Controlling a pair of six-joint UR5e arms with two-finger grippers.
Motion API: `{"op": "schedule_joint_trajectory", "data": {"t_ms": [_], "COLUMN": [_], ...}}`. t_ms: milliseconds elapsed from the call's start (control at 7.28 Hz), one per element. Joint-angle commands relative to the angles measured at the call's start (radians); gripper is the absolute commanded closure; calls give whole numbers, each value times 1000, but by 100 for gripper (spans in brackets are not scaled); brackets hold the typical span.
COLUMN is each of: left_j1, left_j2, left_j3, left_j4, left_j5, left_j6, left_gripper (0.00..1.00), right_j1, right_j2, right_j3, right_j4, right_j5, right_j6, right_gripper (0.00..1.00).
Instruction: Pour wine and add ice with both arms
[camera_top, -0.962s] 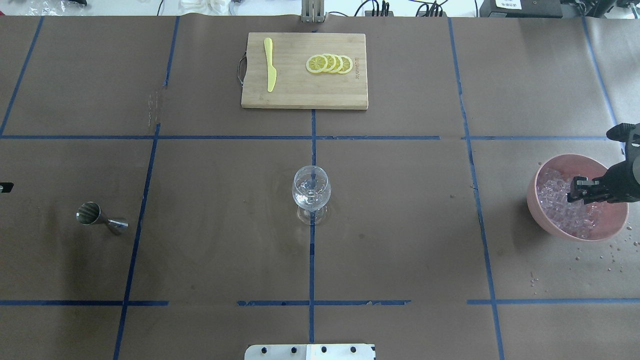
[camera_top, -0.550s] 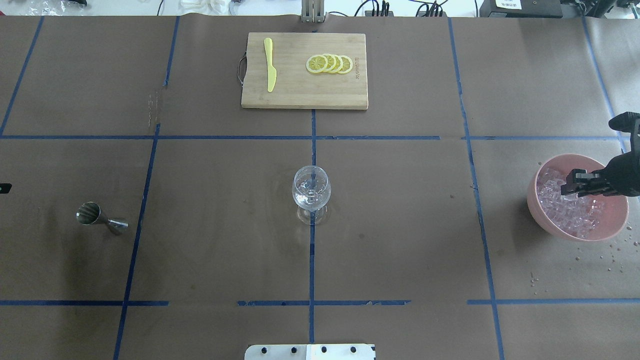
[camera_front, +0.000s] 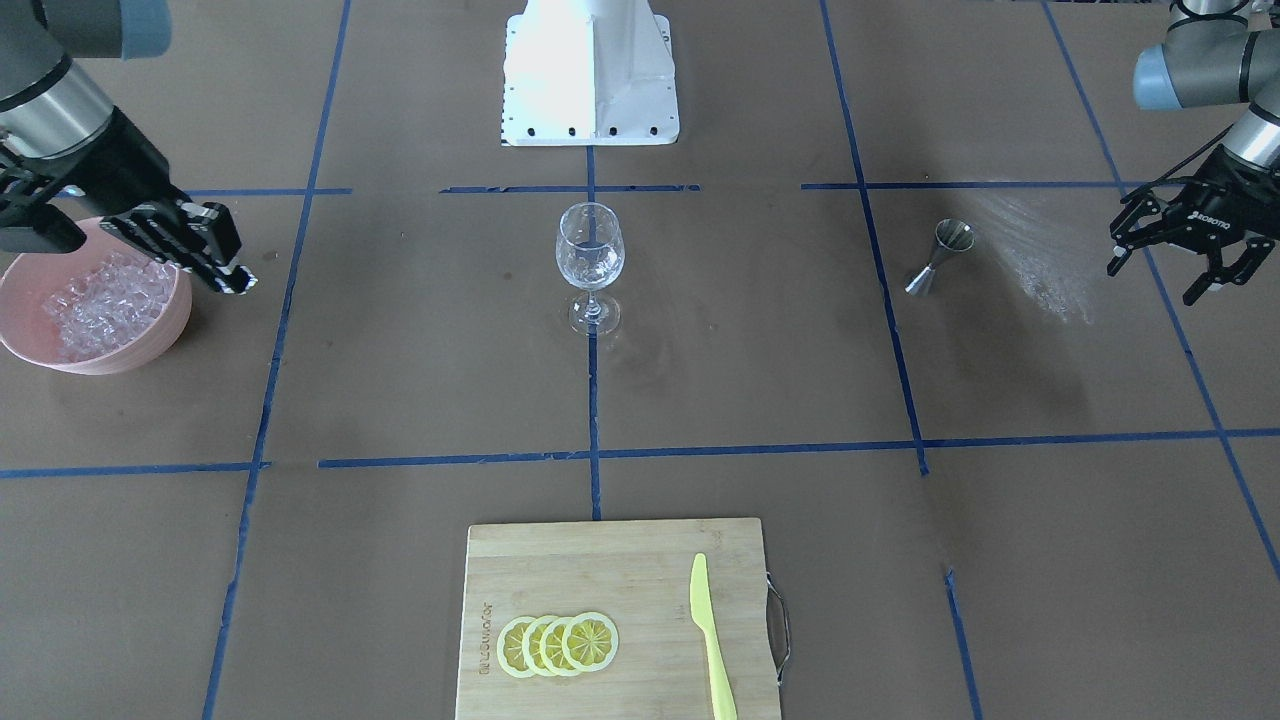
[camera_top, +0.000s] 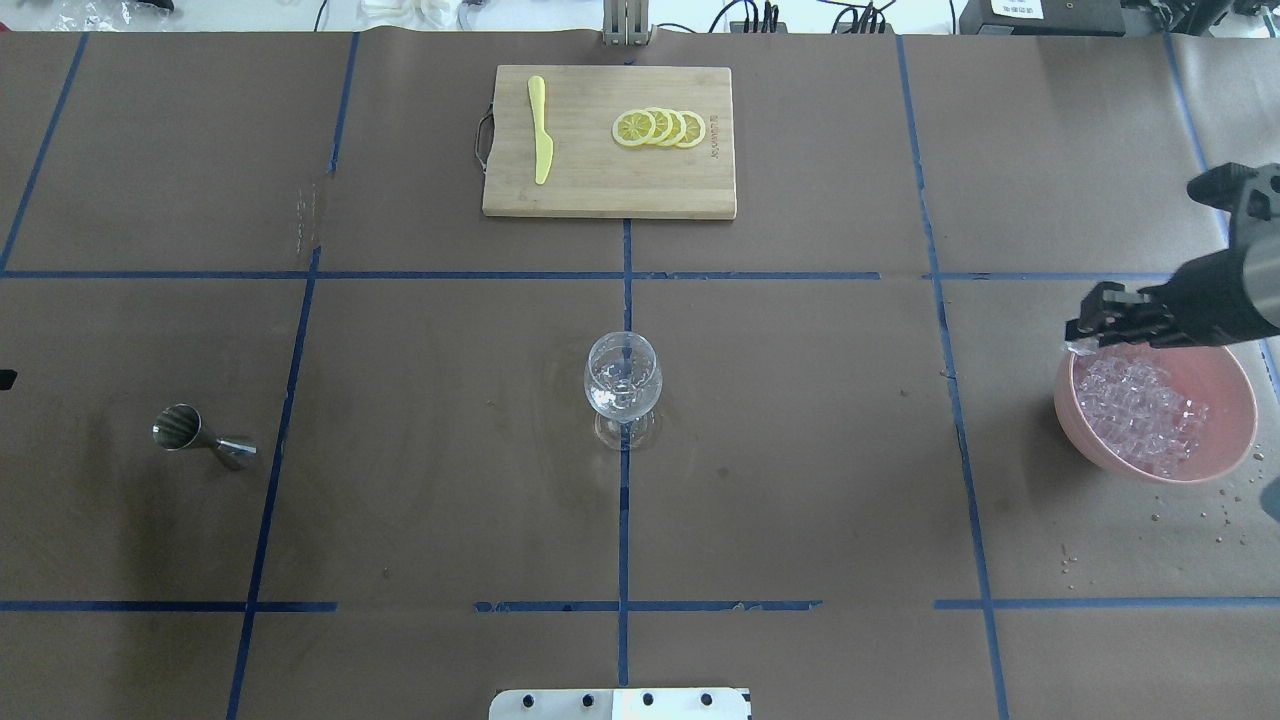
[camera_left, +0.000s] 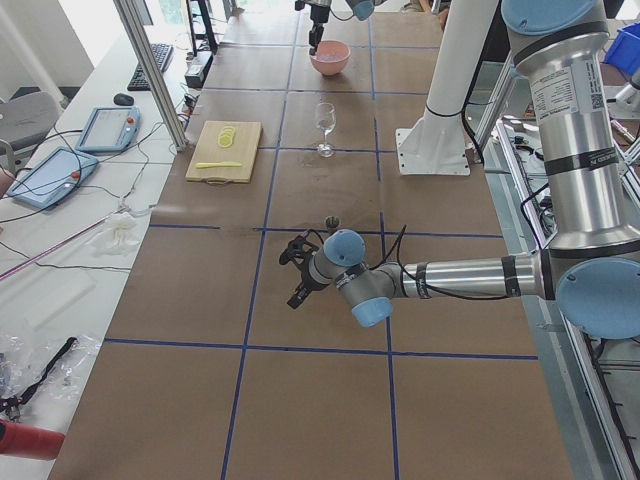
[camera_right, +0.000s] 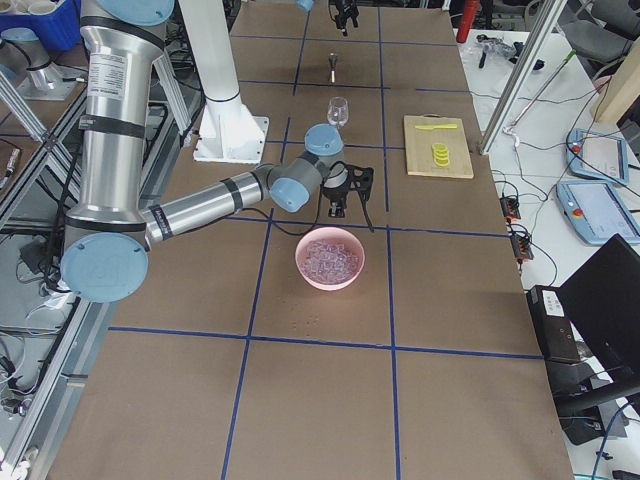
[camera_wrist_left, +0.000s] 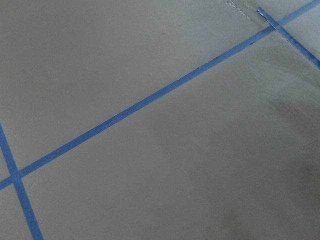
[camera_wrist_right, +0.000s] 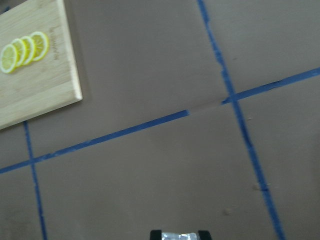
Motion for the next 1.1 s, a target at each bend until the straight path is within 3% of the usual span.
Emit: {"op": "schedule_joint_trajectory", "data": {"t_ms": [0, 412, 962], "left_j1": [-1, -1, -1], "left_j2": [-1, -1, 2], "left_j3": [-1, -4, -9], "left_j4": [0, -1, -23], "left_j5": [0, -2, 0], "left_j6": [-21, -24, -64], "left_gripper": [0, 0, 0], "right_j1": [-153, -330, -358], "right_j2": [274, 426, 455], "right_j3": [-7, -65, -58], "right_j4": [-188, -203, -203], "right_j5": [-107, -299, -299], "right_j6": [194, 347, 365], "right_gripper": [100, 100, 100]}}
